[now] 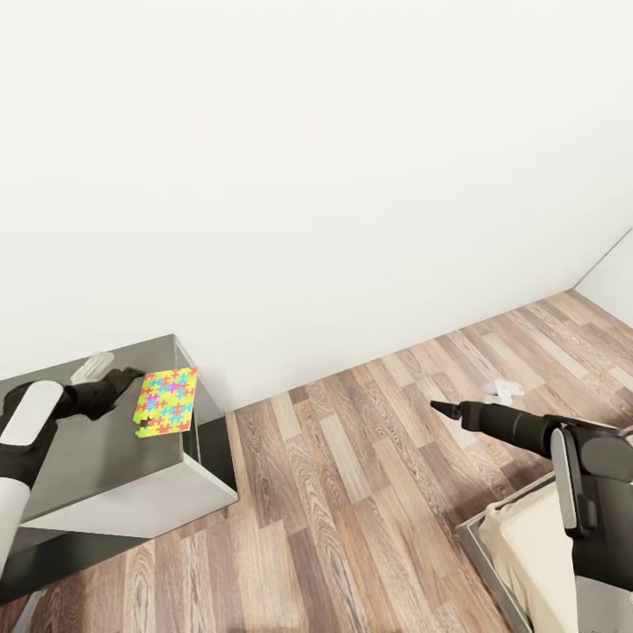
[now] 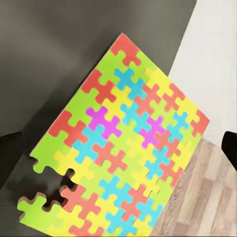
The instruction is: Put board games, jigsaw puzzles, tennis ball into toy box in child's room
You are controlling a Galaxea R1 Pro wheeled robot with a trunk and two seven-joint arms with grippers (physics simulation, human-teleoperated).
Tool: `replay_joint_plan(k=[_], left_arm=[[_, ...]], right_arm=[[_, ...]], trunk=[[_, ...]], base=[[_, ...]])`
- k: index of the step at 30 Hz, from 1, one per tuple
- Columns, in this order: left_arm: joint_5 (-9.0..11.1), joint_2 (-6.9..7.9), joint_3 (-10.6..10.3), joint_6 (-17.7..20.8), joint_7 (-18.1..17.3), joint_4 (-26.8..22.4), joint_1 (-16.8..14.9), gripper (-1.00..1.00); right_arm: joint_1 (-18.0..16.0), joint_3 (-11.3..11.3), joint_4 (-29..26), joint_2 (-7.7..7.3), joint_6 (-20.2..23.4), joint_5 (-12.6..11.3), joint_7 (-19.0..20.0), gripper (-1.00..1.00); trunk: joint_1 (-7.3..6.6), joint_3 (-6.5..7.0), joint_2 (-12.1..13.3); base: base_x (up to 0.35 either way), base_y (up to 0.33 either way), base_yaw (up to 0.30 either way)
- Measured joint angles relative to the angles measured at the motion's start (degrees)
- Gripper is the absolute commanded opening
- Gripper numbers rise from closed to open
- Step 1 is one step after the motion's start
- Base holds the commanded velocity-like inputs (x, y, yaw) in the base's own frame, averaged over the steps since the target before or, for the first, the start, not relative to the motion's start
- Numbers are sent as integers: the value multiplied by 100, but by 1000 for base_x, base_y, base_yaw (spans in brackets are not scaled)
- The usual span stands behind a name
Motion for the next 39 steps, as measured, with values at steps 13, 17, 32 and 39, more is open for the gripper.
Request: replay_joint_plan(k=[13,17,32,39], left_arm=[[906,-281,300,479,17,-2844,728,100],[959,-478,187,511,21,-3279,846,100],[1086,-1705,-353,620,38,-3953,1055,100],[1098,-2029,-942,656,-1,-4009,1056,100]], right_arm=[[-1310,-76,2819,617,0,-130,-1308,100],[-1845,-115,4007,621,-180,-228,-1398,100],[-3303,-198,7581,191,-1712,-954,-161,100],[-3401,-190,7881,134,-1994,-1027,1427,100]], trunk=[[0,0,1],[0,0,0],[0,0,0],[0,0,0]], base=[[0,0,0],[0,0,0],[0,0,0],[0,0,0]])
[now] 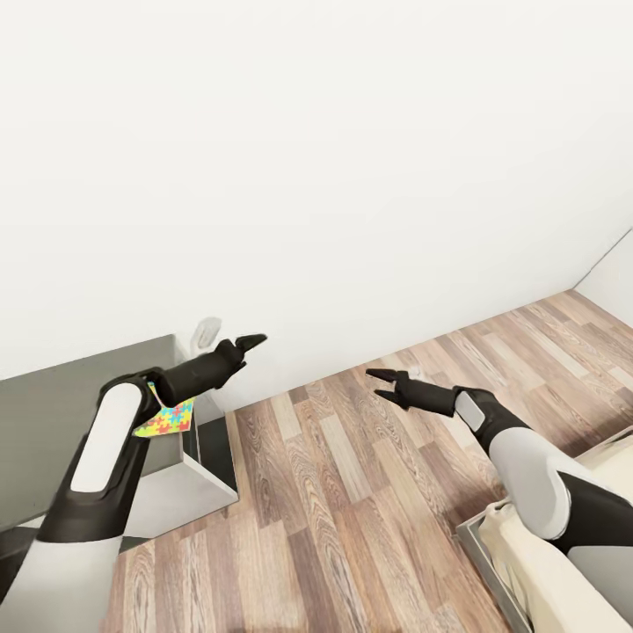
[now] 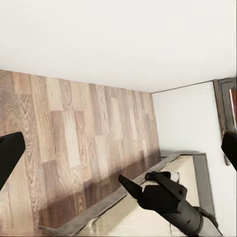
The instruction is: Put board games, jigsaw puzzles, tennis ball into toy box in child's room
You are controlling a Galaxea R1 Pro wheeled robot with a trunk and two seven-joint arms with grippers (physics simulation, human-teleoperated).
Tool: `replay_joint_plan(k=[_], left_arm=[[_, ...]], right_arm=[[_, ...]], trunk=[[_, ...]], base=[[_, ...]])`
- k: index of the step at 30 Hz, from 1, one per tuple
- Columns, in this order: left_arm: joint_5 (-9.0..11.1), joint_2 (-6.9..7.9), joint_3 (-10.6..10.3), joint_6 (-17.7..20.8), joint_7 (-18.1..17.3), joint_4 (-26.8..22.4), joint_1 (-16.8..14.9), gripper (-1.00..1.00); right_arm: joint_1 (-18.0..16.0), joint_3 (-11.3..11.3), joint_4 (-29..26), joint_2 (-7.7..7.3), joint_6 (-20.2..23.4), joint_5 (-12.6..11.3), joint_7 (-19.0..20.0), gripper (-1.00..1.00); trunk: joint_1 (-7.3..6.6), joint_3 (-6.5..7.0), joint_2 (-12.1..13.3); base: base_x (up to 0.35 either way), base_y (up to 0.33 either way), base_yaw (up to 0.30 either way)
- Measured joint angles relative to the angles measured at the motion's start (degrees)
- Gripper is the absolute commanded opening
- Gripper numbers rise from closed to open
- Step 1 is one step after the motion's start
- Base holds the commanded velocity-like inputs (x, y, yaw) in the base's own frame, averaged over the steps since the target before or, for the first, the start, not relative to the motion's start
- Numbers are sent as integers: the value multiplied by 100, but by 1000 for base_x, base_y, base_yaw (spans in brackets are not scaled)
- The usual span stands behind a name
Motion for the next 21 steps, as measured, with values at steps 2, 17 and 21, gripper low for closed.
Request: replay_joint_plan(k=[2,17,21], left_arm=[[1,-35,-136,2,-7,-5,-11,100],[164,-426,-688,5,-19,-26,-119,100],[313,-479,-715,6,-20,-28,-130,100]], right_arm=[[-1,6,19,-10,-47,-3,327,100],[98,74,43,-330,-169,12,2331,100],[110,87,43,-421,-170,14,2603,100]], trunk=[[0,0,0],[0,10,0],[0,24,0]], base=[[0,0,0],[0,0,33],[0,0,153]])
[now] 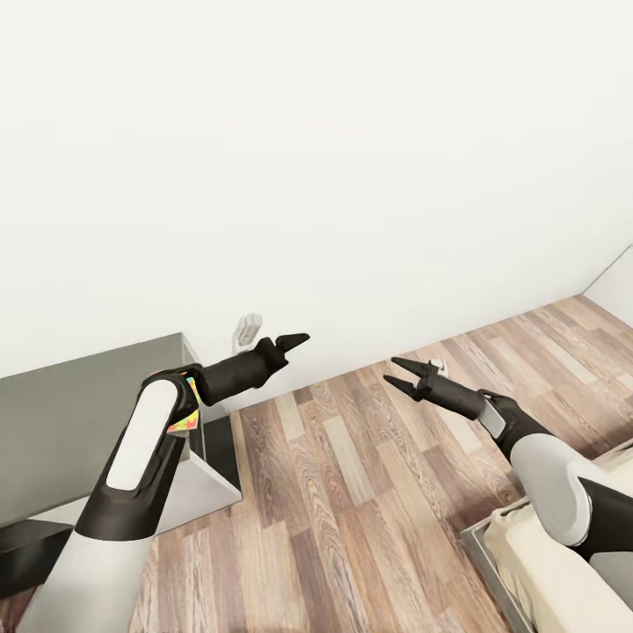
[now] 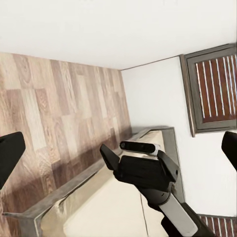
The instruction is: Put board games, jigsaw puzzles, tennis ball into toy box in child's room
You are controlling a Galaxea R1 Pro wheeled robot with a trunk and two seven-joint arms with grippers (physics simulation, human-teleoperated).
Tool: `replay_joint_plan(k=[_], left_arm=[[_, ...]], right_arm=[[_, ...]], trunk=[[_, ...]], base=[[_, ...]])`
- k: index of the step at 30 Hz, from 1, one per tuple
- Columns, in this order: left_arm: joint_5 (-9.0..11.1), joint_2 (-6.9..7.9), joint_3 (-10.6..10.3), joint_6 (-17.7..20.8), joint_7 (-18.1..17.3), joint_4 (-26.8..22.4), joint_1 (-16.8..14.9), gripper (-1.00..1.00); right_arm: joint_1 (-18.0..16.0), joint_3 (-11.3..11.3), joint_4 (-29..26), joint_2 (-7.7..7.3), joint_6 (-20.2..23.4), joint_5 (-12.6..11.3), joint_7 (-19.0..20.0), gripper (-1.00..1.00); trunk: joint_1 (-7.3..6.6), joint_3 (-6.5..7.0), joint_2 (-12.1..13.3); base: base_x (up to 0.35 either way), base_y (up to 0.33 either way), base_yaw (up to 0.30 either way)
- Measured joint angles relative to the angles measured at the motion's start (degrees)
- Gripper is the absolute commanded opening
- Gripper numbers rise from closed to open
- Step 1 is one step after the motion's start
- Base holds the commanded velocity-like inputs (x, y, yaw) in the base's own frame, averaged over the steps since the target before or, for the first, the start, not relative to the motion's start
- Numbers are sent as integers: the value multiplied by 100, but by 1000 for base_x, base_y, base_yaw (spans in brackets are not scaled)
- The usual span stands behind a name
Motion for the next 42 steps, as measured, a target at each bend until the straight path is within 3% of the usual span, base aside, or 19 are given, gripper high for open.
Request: replay_joint_plan(k=[4,7,11,21,25,28,29,31,34,36,37,39,42], left_arm=[[159,-7,-5,-2,1,-1,-4,100],[439,6,-2,-7,1,-1,-6,100],[661,13,72,-20,0,-2,0,100],[823,-7,220,-38,117,8,-8,100],[848,-46,241,-45,481,40,-294,100],[911,-89,228,-42,1157,109,-810,100],[910,-89,228,-40,1166,110,-818,100],[1015,-148,212,-36,1690,210,-1116,100],[1100,-188,207,-31,1972,278,-1276,100],[1293,-246,193,-25,2482,409,-1561,100],[1296,-247,193,-24,2492,412,-1567,100],[1481,-301,161,-24,2966,499,-1791,100],[1565,-325,129,-31,3194,527,-1881,100]], right_arm=[[6,7,0,-37,1,3,106,100],[11,11,-1,-68,4,4,194,100],[13,13,-1,-81,8,7,234,100],[14,15,0,-115,30,0,194,100],[11,16,0,-183,126,2,58,100],[9,16,0,-233,254,5,-98,100],[9,16,0,-234,256,5,-100,100],[8,16,2,-255,311,3,-173,100],[8,16,3,-265,332,0,-202,100],[8,12,8,-283,362,-6,-240,100],[8,13,9,-284,363,-6,-241,100],[8,9,20,-328,384,-9,-273,100],[8,9,25,-367,392,-9,-290,100]], trunk=[[0,18,0],[0,34,0],[0,55,0],[0,111,0],[0,133,0],[0,150,0],[0,155,0],[0,166,0],[0,182,1],[0,193,1],[0,198,1],[0,209,0],[0,225,1]], base=[[0,0,190],[0,0,212],[0,0,223],[0,0,234],[0,0,240],[0,0,243],[0,0,244],[0,0,244],[0,0,245],[0,0,245],[0,0,246],[0,0,246],[0,0,246]])
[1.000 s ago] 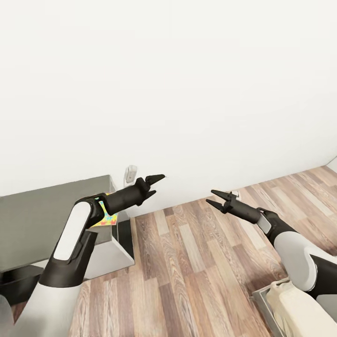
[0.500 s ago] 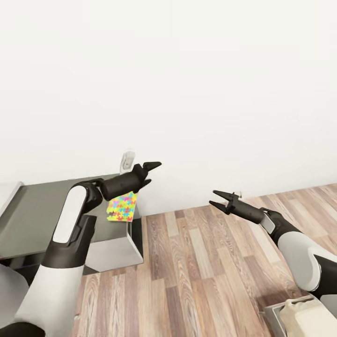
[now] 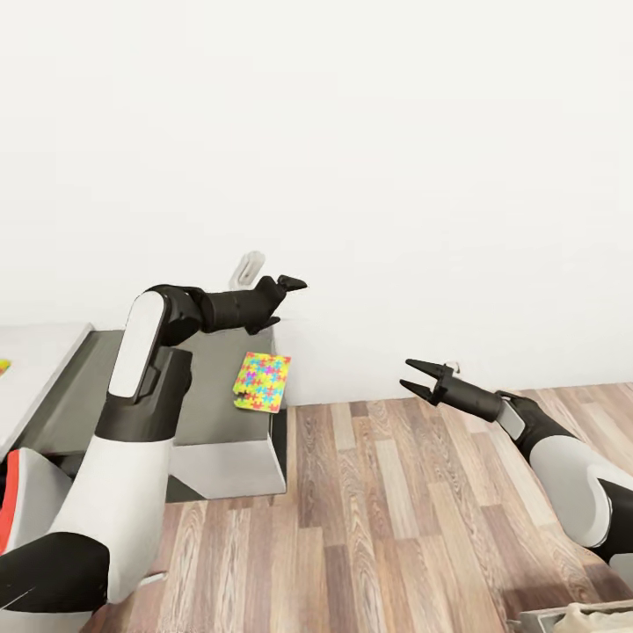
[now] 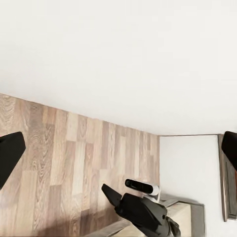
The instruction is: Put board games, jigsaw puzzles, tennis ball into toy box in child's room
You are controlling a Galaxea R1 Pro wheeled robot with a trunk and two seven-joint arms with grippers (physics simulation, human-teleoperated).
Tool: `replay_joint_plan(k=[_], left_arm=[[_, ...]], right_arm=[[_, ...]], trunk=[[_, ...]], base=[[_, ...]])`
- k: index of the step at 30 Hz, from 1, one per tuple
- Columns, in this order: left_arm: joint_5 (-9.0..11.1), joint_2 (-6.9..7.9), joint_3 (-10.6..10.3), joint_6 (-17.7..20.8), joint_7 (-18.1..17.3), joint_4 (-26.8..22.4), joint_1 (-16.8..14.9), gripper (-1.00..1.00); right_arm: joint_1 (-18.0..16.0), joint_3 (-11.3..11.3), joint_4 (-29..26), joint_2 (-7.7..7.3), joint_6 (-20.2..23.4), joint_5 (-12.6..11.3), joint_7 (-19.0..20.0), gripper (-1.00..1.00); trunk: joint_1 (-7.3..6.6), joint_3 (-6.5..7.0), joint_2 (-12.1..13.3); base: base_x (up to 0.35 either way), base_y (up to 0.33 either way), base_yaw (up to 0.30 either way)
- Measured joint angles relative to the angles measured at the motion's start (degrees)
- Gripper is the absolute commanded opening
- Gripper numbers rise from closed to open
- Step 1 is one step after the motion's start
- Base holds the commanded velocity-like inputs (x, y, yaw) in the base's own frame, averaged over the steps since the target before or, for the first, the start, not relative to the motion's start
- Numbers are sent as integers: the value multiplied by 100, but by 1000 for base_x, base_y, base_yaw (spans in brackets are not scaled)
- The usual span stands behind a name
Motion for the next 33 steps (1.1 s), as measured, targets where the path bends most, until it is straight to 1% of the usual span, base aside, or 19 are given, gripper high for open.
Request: replay_joint_plan(k=[2,3,5,6,8,11,13,14,16,18,19,20,21,23,24,28,33], left_arm=[[144,-53,-104,-21,366,25,-128,100],[144,-54,-106,-20,372,25,-130,100],[258,-103,-216,-51,633,-4,-215,100],[258,-103,-217,-50,636,-4,-217,100],[362,-138,-290,-110,802,-72,-271,100],[411,-150,-323,-161,864,-101,-292,100],[493,-168,-373,-284,953,-145,-319,100],[494,-168,-374,-286,955,-145,-320,100],[548,-177,-411,-381,1016,-186,-338,100],[586,-180,-435,-443,1058,-212,-350,100],[586,-180,-436,-444,1059,-212,-350,100],[599,-179,-444,-463,1071,-221,-354,100],[599,-179,-444,-464,1072,-222,-354,100],[622,-177,-456,-493,1090,-232,-360,100],[623,-177,-456,-494,1091,-232,-360,100],[643,-177,-463,-519,1107,-243,-368,100],[653,-180,-466,-534,1116,-251,-386,100]], right_arm=[[0,-7,7,-73,11,1,-29,100],[0,-6,7,-74,11,1,-30,100],[0,-13,11,-120,18,2,-53,100],[0,-12,11,-120,18,2,-53,100],[1,-15,16,-144,21,-1,-89,100],[1,-17,18,-150,21,-1,-144,100],[1,-21,21,-150,22,-4,-375,100],[0,-23,21,-150,22,-5,-379,100],[0,-28,20,-120,10,-16,-724,100],[2,-33,20,-55,-7,-27,-1085,100],[2,-36,20,-54,-7,-29,-1091,100],[2,-37,20,-12,-15,-32,-1241,100],[1,-40,20,-11,-15,-34,-1246,100],[1,-44,20,69,-34,-40,-1469,100],[1,-46,20,70,-34,-42,-1473,100],[3,-55,20,153,-79,-48,-1668,100],[3,-64,18,189,-111,-53,-1764,100]], trunk=[[0,11,0],[0,16,0],[0,26,0],[0,30,0],[0,40,0],[0,55,0],[0,65,0],[0,69,0],[0,79,0],[0,88,0],[0,93,0],[0,98,0],[0,102,0],[0,111,0],[0,116,0],[0,134,0],[0,157,0]], base=[[0,0,248],[0,0,249],[0,0,250],[0,0,251],[0,0,252],[0,0,253],[0,0,254],[0,0,254],[0,0,255],[0,0,257],[0,0,258],[0,0,258],[0,0,258],[0,0,259],[0,0,260],[0,0,260],[0,0,261]])
